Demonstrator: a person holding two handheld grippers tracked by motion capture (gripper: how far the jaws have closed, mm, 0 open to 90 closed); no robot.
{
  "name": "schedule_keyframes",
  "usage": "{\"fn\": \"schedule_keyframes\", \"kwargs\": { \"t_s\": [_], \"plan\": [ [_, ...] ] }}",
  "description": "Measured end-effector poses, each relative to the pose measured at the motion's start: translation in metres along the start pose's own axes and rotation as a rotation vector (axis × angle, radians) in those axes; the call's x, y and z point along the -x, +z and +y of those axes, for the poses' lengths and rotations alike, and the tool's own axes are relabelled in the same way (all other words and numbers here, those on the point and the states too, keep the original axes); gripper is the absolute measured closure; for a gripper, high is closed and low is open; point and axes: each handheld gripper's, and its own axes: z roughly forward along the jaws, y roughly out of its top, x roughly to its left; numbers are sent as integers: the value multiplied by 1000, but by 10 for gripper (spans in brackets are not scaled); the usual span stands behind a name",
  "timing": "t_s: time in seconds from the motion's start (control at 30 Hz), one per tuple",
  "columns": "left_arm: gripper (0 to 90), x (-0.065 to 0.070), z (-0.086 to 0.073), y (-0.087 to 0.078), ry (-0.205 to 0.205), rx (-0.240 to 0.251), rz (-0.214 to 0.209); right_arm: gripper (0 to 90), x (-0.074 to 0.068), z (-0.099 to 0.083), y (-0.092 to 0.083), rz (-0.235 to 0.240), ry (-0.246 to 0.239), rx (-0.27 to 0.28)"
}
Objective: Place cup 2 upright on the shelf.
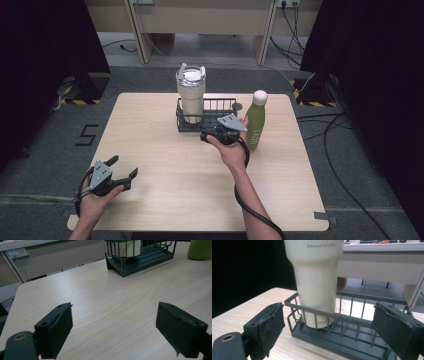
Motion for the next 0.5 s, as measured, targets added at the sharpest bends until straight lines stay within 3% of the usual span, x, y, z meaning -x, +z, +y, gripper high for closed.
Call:
{"fn": "schedule_keyframes", "kwargs": {
  "t_s": [0.5],
  "plan": [
    [133,2,0,-2,6,6,-5,126,6,5,-29,-33,-10,51]
  ]
}}
